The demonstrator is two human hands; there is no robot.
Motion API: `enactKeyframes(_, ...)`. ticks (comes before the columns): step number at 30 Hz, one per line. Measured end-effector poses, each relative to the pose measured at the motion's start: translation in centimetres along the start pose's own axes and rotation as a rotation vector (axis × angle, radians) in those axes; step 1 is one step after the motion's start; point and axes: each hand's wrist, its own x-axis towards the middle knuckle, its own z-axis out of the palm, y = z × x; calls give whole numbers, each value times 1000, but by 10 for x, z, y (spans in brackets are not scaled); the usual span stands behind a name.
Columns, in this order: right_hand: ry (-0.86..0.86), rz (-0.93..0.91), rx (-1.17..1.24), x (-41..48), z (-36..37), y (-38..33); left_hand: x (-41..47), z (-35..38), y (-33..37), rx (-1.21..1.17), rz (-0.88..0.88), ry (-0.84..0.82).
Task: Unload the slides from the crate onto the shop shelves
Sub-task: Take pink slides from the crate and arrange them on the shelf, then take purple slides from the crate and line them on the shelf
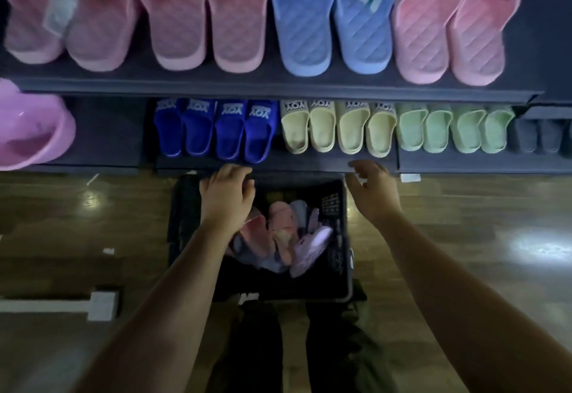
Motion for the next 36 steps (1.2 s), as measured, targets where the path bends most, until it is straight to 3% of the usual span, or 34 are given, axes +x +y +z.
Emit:
enactKeyframes(8,-119,74,-69,-34,133,38,-47,85,-109,-57,-133,-128)
enactKeyframes(16,-220,57,-18,3,276,110,-24,231,-181,-148,-191,-64)
enactKeyframes(21,-331,29,14,4,353,150,-10,301,-210,-140,-122,15)
enactKeyframes(27,-251,-26,37,21,367,168,0,332,-219,-245,-32,84)
enactKeyframes(29,-295,-94,-15,26,364,166,1,331,-214,-306,-3,102)
enactKeyframes(36,-557,-191,-603,29,328,167,-3,325,-210,-268,4,102)
